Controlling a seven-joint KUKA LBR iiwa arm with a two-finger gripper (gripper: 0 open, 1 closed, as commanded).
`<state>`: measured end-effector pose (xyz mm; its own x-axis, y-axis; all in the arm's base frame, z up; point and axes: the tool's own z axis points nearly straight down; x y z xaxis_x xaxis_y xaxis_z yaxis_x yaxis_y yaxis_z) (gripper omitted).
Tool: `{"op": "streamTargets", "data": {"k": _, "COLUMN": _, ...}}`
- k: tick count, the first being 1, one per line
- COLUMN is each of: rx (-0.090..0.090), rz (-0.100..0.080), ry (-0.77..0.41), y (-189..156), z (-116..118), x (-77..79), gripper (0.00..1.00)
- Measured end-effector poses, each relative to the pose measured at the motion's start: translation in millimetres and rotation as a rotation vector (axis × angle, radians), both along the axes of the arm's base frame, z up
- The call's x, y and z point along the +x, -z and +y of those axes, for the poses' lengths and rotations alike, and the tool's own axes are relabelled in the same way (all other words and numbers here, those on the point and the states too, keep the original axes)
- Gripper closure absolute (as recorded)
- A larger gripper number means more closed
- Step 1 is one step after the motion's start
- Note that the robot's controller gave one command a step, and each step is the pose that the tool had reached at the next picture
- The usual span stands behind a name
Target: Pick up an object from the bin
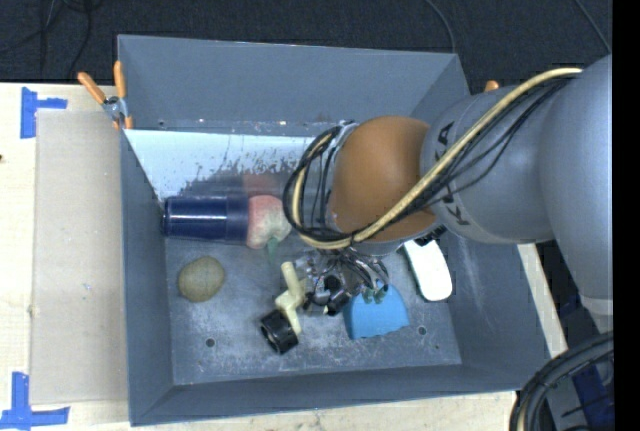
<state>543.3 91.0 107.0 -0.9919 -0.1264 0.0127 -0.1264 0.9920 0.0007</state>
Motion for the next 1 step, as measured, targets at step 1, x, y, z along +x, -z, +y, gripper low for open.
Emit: {"op": "streamTargets", "data": {"k": 1, "rx": 0.0, "rz": 0.0, "ry": 0.0, "y": -14.8, "z": 0.2, "x": -0.1, "gripper": 1.0}}
